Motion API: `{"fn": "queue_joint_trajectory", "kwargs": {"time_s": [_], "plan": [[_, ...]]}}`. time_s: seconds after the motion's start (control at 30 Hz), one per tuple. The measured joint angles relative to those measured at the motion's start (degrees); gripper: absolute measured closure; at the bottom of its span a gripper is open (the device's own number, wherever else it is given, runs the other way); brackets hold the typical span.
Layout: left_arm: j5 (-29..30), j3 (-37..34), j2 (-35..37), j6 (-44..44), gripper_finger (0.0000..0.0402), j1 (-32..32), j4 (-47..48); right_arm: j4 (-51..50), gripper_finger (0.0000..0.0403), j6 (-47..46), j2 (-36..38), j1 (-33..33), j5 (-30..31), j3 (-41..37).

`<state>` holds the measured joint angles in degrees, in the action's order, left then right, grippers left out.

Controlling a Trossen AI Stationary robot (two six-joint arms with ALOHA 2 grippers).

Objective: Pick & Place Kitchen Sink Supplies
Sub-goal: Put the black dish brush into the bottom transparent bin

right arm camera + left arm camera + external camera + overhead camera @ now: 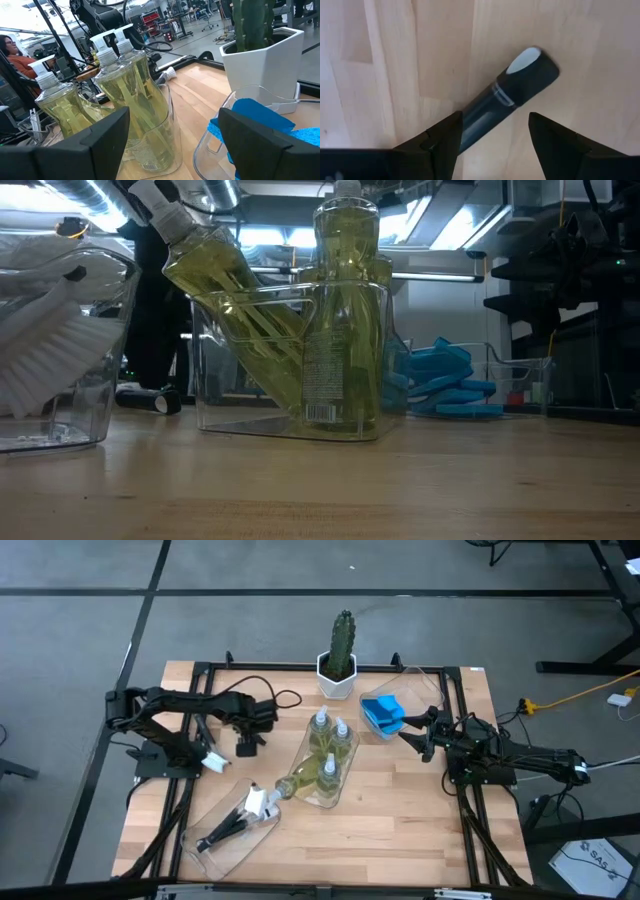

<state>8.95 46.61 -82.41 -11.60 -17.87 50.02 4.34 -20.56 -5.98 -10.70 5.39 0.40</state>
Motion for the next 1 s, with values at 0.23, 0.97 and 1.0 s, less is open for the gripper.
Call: {"fn": "queue_joint_trajectory", "kwargs": {"time_s": [0.23,0.97,1.0], "plan": [[1.4,-4.6,0.0,-3.5,0.0180,-1.3,-5.4,0.0,0.0102,0.0,0.0,0.0,0.0,0.0],[6.3,-5.2,4.4,6.7,0.0289,-2.5,-13.7,0.0,0.0102,0.0,0.0,0.0,0.0,0.0],[7.4,-4.8,5.5,6.9,0.0289,-2.5,-13.5,0.0,0.0102,0.0,0.0,0.0,0.0,0.0]]}}
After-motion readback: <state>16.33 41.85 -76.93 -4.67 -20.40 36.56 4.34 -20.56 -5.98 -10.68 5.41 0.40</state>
